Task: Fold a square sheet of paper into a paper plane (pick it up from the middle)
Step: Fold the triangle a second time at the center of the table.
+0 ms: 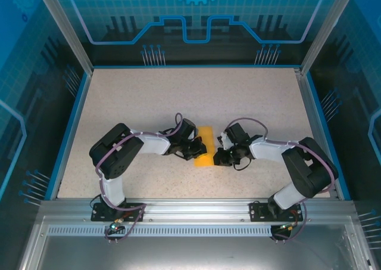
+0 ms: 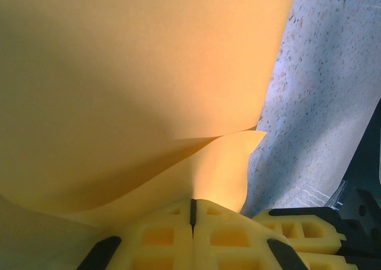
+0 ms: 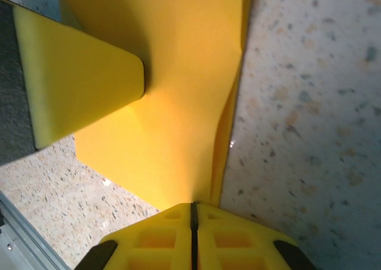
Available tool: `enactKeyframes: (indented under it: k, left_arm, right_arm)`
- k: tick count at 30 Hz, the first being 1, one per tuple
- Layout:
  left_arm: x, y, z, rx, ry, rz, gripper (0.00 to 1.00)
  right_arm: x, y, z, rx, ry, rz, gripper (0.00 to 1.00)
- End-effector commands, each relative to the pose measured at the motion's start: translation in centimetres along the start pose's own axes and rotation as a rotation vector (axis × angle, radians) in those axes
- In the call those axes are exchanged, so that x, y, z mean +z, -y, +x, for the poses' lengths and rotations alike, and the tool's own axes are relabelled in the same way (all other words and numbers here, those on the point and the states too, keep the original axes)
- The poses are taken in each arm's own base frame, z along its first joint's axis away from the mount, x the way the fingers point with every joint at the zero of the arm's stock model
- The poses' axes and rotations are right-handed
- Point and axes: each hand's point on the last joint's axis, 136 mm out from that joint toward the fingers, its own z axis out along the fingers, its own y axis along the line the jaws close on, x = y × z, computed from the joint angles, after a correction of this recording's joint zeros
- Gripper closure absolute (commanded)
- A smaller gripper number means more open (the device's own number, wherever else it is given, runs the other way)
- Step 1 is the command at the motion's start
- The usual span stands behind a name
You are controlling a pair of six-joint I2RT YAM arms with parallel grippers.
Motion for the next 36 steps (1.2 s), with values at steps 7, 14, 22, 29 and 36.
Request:
enactKeyframes:
  k: [7, 14, 22, 29, 36]
  left_arm:
    - [0.8, -2.8, 0.3, -0.023, -0.005, -0.095, 1.0]
    - [0.7, -2.3, 0.1, -0.018, -0.004, -0.082, 1.0]
    - [0.6, -1.7, 0.0, -0.012, -0.001, -0.064, 1.0]
    - [0.2, -0.6, -0.2, 0.016, 0.009, -0.031, 1.0]
    - [-1.5, 2.1, -0.3, 0.064, 0.047, 0.058, 0.93]
  right_arm:
    - [-1.4, 0.7, 2.3, 0.062, -0.052, -0.005, 0.9]
    - [-2.3, -3.5, -1.2, 0.016, 0.031, -0.142, 0.88]
    - [0.2, -2.2, -2.1, 0.061, -0.004, -0.099, 0.89]
    - [2.0, 1.3, 0.1, 0.125, -0.077, 0.004, 0.96]
    - [2.2, 1.8, 0.6, 0.137, -0.078, 0.014, 0.98]
